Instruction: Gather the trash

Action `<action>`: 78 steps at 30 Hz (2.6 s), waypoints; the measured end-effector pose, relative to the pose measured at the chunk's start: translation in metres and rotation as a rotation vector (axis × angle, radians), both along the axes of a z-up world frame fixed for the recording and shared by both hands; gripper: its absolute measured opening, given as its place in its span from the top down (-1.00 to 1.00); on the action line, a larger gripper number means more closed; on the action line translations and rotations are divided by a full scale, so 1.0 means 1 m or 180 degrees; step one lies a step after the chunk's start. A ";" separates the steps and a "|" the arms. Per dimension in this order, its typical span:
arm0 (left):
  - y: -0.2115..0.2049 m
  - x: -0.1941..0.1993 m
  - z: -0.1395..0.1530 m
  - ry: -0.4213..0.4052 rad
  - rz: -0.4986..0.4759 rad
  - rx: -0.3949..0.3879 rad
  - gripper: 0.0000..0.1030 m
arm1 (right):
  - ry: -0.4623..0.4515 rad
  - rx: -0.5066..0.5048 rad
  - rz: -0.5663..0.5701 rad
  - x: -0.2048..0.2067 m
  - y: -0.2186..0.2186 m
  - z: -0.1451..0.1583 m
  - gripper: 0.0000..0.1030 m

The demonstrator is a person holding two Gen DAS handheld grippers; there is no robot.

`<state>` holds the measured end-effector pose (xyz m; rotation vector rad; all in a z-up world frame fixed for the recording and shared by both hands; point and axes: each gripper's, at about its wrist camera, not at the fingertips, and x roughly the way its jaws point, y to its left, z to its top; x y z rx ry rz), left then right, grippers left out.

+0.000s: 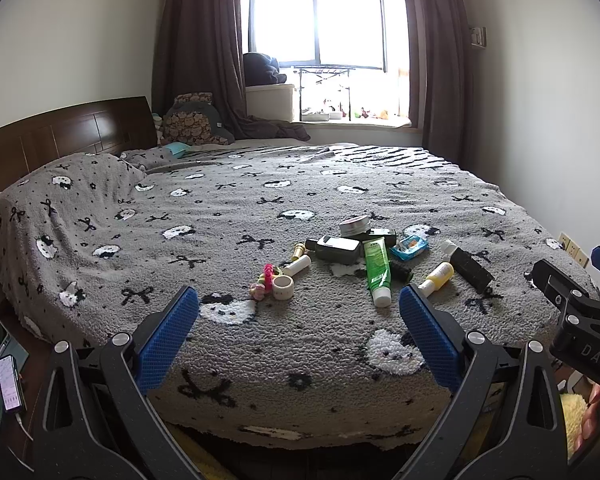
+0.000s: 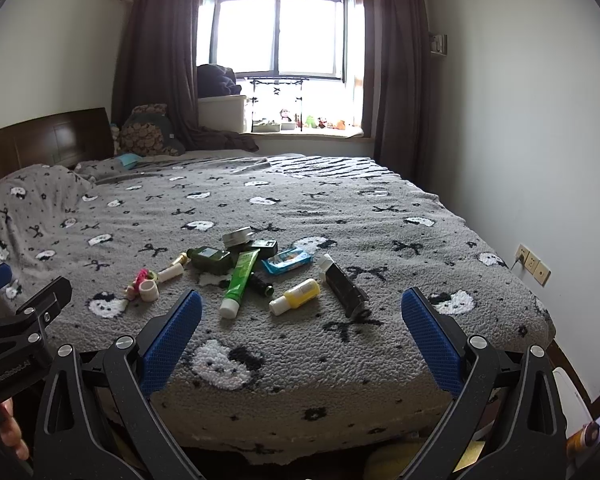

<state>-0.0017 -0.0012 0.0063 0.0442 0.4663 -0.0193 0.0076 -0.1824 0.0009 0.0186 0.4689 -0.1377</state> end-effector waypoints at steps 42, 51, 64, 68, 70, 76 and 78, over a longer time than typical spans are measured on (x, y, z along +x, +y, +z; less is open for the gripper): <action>0.015 0.053 -0.080 0.0449 -0.0126 0.0161 -0.84 | 0.0351 0.0311 0.0033 0.045 -0.034 -0.072 -0.94; 0.036 0.089 -0.115 0.0757 -0.0056 -0.0043 -0.83 | 0.0605 0.0394 0.0078 0.078 -0.031 -0.104 -0.94; 0.032 0.157 -0.165 0.1096 -0.0413 -0.0146 -0.30 | 0.0919 0.0540 -0.0054 0.151 -0.029 -0.152 -0.69; 0.035 0.173 -0.168 0.1049 -0.0470 -0.0191 -0.13 | 0.0993 0.0651 -0.0010 0.172 -0.026 -0.162 -0.50; 0.036 0.184 -0.168 0.1049 -0.0505 -0.0217 0.12 | 0.0984 0.0752 -0.0029 0.180 -0.030 -0.163 -0.45; 0.035 0.212 -0.165 0.1069 -0.0559 -0.0220 0.39 | 0.1028 0.0945 -0.0050 0.202 -0.040 -0.163 -0.41; 0.032 0.221 -0.166 0.1090 -0.0584 -0.0205 0.39 | 0.1035 0.0982 -0.0057 0.208 -0.042 -0.163 -0.40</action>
